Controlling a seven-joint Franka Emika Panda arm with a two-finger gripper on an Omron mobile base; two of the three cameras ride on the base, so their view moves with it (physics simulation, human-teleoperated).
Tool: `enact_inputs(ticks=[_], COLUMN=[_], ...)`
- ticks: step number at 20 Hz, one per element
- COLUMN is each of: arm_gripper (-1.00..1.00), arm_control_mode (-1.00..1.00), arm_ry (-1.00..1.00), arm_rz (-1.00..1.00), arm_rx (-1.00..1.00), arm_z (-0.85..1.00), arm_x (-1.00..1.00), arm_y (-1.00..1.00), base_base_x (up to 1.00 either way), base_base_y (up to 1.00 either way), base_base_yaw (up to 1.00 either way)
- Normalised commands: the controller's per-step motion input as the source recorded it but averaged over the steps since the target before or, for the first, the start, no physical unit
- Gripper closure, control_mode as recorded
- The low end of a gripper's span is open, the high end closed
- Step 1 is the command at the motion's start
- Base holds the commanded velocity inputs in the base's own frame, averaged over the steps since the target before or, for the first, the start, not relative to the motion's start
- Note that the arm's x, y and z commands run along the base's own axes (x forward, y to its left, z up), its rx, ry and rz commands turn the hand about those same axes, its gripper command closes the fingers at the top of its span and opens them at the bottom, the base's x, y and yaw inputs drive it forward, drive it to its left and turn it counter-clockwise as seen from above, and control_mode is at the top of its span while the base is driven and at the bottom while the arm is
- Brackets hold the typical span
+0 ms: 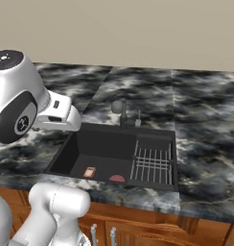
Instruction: Pick up the bar soap and sponge from the sink, and place them back in the cabinet, and close the cabinet door.
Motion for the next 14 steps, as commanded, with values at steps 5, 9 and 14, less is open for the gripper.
enact_inputs(ticks=[5,9,14], arm_gripper=[-1.00,-1.00,-1.00], arm_control_mode=[1.00,-1.00,-1.00], arm_ry=[0.00,0.01,0.01], arm_rz=[0.00,0.01,0.00], arm_rx=[0.00,0.00,-0.01], arm_z=[0.00,-0.02,-0.35], arm_x=[0.00,0.00,0.32], arm_y=[0.00,0.00,0.16], base_base_x=[0.38,0.01,0.00], base_base_y=[-0.01,0.00,0.00], base_base_yaw=[0.05,0.01,0.00])
